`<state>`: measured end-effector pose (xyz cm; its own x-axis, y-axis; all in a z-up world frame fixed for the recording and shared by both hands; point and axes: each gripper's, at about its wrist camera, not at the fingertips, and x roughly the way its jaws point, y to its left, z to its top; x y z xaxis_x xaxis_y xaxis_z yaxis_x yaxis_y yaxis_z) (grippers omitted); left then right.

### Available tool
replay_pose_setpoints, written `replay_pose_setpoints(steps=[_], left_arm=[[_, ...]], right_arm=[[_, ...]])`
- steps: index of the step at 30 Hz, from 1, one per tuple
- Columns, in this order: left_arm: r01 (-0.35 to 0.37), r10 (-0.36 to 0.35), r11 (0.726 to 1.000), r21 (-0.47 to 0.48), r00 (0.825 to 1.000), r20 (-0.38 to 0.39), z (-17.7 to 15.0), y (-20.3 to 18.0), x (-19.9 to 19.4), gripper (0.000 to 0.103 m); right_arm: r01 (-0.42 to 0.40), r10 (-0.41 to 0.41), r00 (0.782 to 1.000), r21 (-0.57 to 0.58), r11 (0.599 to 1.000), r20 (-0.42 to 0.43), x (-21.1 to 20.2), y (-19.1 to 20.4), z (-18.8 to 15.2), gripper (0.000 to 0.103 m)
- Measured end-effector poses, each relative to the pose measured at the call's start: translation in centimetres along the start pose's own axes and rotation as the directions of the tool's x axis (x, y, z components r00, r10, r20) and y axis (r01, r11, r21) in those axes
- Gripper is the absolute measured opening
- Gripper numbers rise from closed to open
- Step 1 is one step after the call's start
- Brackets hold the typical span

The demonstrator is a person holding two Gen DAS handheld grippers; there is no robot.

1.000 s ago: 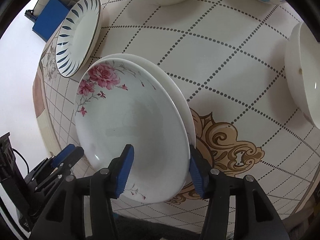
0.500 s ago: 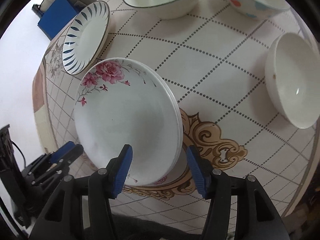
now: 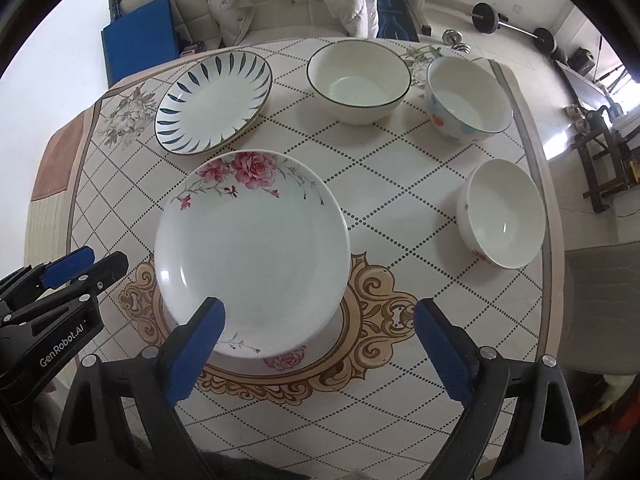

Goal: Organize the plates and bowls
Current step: 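Move both grippers to the blue-striped plate and close on its rim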

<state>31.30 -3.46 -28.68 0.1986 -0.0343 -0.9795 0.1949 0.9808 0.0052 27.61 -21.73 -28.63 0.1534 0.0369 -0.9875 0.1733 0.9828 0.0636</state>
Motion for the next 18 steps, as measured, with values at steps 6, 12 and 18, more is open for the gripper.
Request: replay_pose_setpoints(steps=[6,12,18], left_arm=[[0.006,-0.005,1.0,-0.024,1.0,0.009,-1.1,0.9,-2.2,0.041],[0.034,-0.032,0.998,-0.051,0.999,0.04,0.3,2.0,-3.8,0.041],[0.065,-0.061,0.994,-0.086,0.997,0.045,5.3,4.1,-1.8,0.041]], right_arm=[[0.001,-0.001,0.998,0.001,1.0,0.058,-3.4,0.7,-1.0,0.097],[-0.025,0.024,0.996,0.001,1.0,0.087,-5.6,1.0,-0.8,0.097],[0.044,-0.027,0.973,-0.072,0.996,0.229,-6.4,2.5,3.7,0.097]])
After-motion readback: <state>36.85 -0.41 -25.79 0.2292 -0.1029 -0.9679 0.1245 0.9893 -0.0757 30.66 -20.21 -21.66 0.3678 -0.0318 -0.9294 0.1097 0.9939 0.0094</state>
